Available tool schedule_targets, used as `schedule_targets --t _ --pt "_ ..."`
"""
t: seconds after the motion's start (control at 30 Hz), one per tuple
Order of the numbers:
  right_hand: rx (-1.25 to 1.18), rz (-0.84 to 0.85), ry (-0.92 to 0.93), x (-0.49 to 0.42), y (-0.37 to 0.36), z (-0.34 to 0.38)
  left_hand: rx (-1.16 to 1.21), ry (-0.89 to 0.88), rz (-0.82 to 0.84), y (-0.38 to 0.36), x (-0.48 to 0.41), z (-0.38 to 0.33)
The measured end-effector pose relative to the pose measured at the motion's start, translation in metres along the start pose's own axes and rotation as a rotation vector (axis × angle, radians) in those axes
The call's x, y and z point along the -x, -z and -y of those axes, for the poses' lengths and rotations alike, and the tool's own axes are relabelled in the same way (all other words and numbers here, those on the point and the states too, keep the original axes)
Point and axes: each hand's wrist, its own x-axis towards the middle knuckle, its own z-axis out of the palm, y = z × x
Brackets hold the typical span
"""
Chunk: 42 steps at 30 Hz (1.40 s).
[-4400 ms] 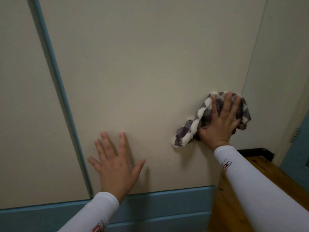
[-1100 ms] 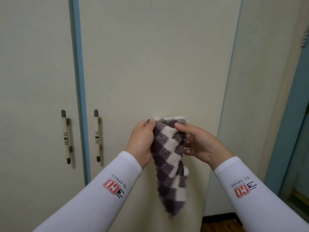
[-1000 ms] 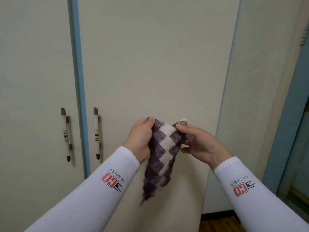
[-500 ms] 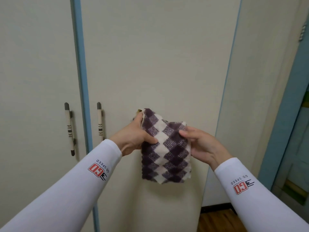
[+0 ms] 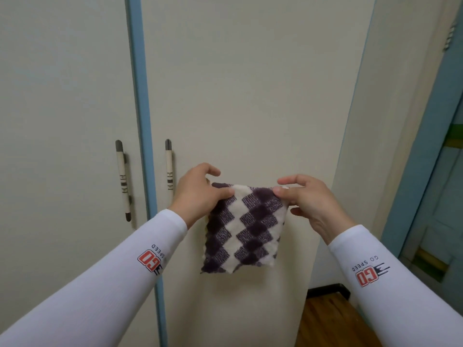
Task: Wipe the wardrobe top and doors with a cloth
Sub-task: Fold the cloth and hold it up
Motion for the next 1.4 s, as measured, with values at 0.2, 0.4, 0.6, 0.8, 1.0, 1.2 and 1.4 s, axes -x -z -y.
schedule_targets --t 0.2,0.4,0.6,0.8,1.0,1.2,1.4 --pt "0.247 0.274 0.020 0.010 0.002 0.005 0.159 0.129 0.252 0.013 0.005 0.003" --pt "0.862 0.144 0.275 0.013 -0.008 0.023 -0.079 -0.053 0.033 0.011 0.021 0.013" --pt "0.770 0.217 0.331 0.007 -0.011 0.039 -0.020 -0.017 -0.033 0.037 0.026 0.021" --pt "-0.115 0.655 0.147 0.015 -0.035 0.034 0.627 0.199 0.168 0.070 0.038 0.029" --pt "-0.479 0.707 0.132 0.042 -0.109 0.032 0.734 0.123 0.062 0.119 0.058 0.053" --pt "-0.462 0.682 0.239 0.088 -0.219 0.039 0.655 0.094 -0.098 0.212 0.091 0.098" --pt "-0.202 0.467 0.479 0.157 -0.365 0.052 0.415 0.014 -0.362 0.339 0.127 0.163"
